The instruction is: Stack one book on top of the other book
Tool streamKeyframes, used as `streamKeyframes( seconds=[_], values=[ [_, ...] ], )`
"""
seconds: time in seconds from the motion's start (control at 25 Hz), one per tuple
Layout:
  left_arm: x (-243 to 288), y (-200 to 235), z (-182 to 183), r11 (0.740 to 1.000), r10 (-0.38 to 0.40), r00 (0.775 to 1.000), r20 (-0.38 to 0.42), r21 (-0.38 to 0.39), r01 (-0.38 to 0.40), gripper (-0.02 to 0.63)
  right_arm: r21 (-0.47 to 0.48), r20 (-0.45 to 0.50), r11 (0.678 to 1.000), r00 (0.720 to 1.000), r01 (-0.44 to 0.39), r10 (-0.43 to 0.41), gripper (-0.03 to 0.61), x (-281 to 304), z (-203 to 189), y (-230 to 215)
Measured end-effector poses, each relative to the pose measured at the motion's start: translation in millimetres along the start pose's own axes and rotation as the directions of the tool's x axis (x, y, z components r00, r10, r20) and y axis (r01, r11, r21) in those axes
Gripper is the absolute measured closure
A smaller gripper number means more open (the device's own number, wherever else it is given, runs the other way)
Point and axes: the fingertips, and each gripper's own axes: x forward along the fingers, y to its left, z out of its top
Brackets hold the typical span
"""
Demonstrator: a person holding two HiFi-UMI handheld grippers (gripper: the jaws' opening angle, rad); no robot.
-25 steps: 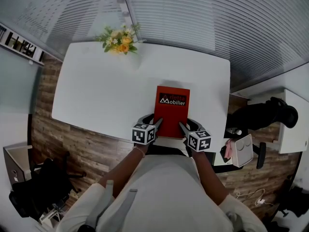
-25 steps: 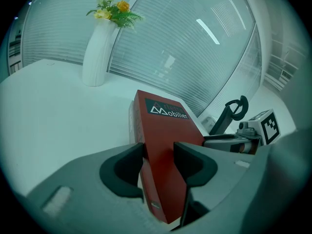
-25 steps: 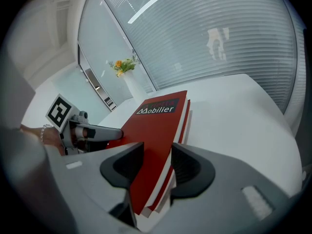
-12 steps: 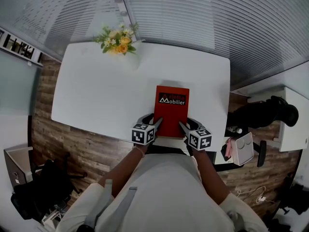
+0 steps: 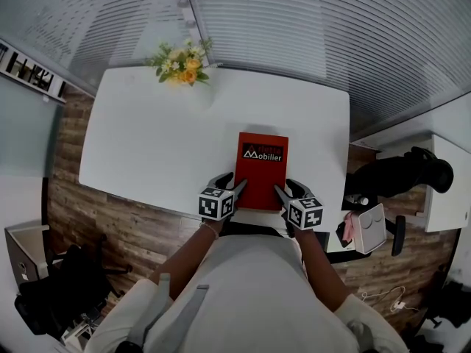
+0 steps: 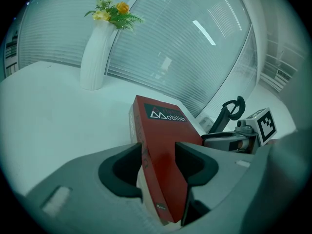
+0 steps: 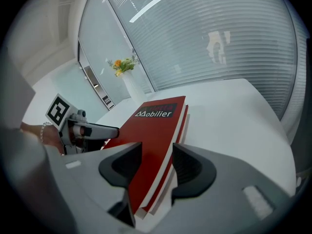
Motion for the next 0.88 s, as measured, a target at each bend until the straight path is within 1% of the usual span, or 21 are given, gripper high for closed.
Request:
streamKeyframes(
  seconds=[0.16,0.32,0.52,0.64,0.72,0.88],
  values=[
    [-8.5,-0.9,13.8,1.000,0.004,0.999,0.038,0.019,-0.004,0.394,-0.033,0.048,0.999,0.999,0.012,-0.010,0.399,-8.3,17.0,1.6],
    [-20.0,-3.7,32.9,1.000,0.000,0.996,0.093,0.024,-0.003,0.404,-0.067,0.091,0.997,0.996,0.026,-0.020,0.407,-17.9,35.8,4.1],
    [-40.9,-15.1,63.8,0.999,-0.016,0.983,0.183,0.047,0.008,0.440,-0.121,0.165,0.992,0.986,0.043,-0.022,0.423,-37.3,64.9,12.3],
    [-54.7,-24.4,84.5,0.997,-0.034,0.970,0.240,0.070,0.018,0.459,-0.158,0.213,0.986,0.977,0.054,-0.019,0.445,-49.9,84.8,19.1],
    [-65.6,-31.9,99.4,0.995,-0.049,0.958,0.283,0.094,0.023,0.484,-0.182,0.247,0.981,0.969,0.065,-0.018,0.457,-59.6,99.0,24.2],
    [-91.9,-50.6,129.2,0.989,-0.082,0.924,0.373,0.144,0.030,0.530,-0.228,0.314,0.970,0.949,0.082,-0.006,0.489,-83.3,126.8,38.1]
  ],
)
